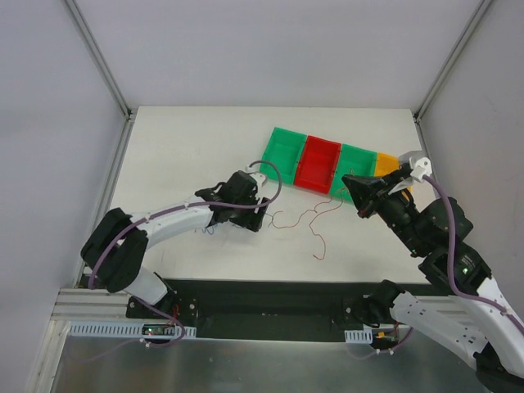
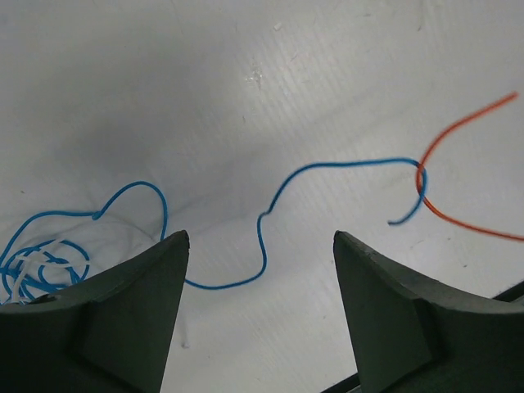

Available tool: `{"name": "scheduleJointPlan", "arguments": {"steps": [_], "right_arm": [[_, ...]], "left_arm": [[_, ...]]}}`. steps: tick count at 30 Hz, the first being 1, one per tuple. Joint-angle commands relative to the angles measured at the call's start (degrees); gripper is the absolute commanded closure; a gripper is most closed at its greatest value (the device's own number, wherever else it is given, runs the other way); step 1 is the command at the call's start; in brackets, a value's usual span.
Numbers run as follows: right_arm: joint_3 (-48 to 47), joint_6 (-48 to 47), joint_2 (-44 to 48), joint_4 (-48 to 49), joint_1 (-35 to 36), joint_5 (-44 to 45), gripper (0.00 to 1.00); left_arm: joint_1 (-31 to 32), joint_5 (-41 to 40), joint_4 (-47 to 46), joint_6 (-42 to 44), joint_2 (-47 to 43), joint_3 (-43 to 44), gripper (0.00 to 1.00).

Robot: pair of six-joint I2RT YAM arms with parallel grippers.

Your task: Untangle the cables

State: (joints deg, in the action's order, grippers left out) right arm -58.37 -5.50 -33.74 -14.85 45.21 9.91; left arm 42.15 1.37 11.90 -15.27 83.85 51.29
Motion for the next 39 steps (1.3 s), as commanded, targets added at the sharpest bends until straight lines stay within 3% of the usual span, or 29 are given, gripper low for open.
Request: {"name": "scheduleJointPlan", "arguments": {"steps": [1, 5, 11, 13, 14, 21, 26, 31, 37, 39], "right_arm": [[0.6, 0.7, 0.4, 2.5, -0.2, 0.8, 0.99], [0.8, 0.8, 0.7, 2.5, -0.2, 0.8, 0.99], [1.2, 0.5, 2.4, 1.8, -0.3, 1.9, 0.99], [1.7, 0.1, 3.5, 1.7, -0.3, 3.0, 0.99], [1.9, 0.0, 4.2, 1.6, -0.3, 4.1, 0.99], [4.8, -1.1, 10.3, 1.2, -0.2, 11.9, 1.0], [5.5, -2.1, 11.0, 0.5, -0.4, 15.6, 0.99], [3.9, -2.4, 9.7, -1.6, -0.3, 18.8, 0.99], [2.7, -3.6, 9.3, -2.7, -0.3, 22.7, 0.99], [2.2, -4.5, 9.9, -3.5, -0.4, 24.6, 1.0]], "left_arm": [[1.4, -6.6, 3.0, 3.3, 5.5, 5.0, 0.3], [1.5, -6.9, 3.3, 3.7, 10.2, 7.1, 0.36], [1.5, -10.6, 3.7, 2.2, 12.4, 6.8, 0.68], [0.9, -12.3, 3.7, 2.1, 11.3, 6.1, 0.85], [0.3, -12.3, 3.7, 2.3, 10.7, 5.7, 1.0], [-13.1, 2.0, 3.2, -5.7, 3.7, 0.0, 1.0], [-17.8, 2.5, 3.3, -9.7, -1.1, -2.0, 1.0], [-21.7, 9.0, 3.8, -10.6, -0.4, -1.1, 1.0], [-24.1, 7.6, 4.0, -12.0, 0.2, -1.6, 1.0], [-26.1, 11.4, 3.2, -14.0, 1.0, -2.2, 1.0]]}}
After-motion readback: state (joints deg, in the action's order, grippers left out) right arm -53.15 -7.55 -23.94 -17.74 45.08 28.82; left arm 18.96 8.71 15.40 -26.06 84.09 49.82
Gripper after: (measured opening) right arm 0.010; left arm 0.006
